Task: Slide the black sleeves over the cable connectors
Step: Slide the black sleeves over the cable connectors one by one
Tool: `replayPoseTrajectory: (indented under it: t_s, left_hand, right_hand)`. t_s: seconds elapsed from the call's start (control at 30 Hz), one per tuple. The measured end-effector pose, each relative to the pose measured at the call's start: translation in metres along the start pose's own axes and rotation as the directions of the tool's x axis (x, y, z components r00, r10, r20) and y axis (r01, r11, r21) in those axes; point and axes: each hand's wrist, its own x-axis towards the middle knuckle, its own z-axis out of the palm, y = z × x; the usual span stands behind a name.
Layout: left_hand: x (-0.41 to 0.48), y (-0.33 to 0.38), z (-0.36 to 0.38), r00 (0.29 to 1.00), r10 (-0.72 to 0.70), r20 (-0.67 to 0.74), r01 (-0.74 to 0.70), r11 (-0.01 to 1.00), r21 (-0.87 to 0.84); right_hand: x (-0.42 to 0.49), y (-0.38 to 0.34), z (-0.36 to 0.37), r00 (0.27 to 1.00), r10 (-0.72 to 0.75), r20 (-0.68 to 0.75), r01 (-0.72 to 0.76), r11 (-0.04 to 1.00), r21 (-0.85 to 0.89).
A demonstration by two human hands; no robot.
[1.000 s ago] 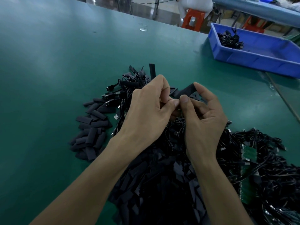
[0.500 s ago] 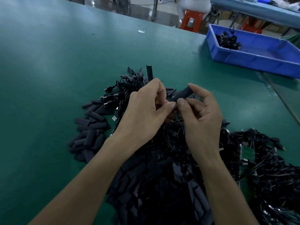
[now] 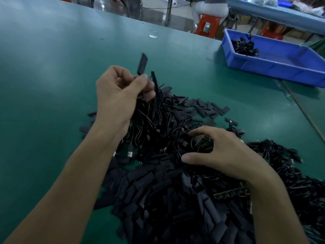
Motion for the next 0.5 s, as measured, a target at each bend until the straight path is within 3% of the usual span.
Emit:
replayPoseTrajectory:
  t_s: [0.1,0.2,0.3,0.4,0.5]
  left_hand:
    - [0.017,-0.007,-0.001,0.997,0.017,-0.076,-0.01,0.996,0.087]
    - [0.038,-0.021,0.001,0.984,0.155,-0.089,-0.098,0.884,0.457]
    - [0.051,-0.032,0.006,0.983,0.175,-0.051,-0.101,0.755,0.648]
    - [0.06,-0.041,0.01,0.987,0.16,-0.032,-0.084,0.662,0.745]
    - [0.063,-0.044,0.01,0.992,0.128,0.02,-0.096,0.618,0.78]
  right_hand:
    - [0.001,0.001,-0.004,0.998,0.014,0.065,-0.014,1.0,0.002]
    - [0.002,0.002,-0.005,1.0,0.008,0.017,-0.011,0.99,0.143]
    - [0.009,0.002,-0.001,0.984,-0.007,-0.18,0.07,0.936,0.344]
    - [0.016,0.002,0.002,0.907,-0.054,-0.417,0.247,0.872,0.423]
    - [0.019,0.006,0.009,0.876,-0.055,-0.48,0.299,0.842,0.449]
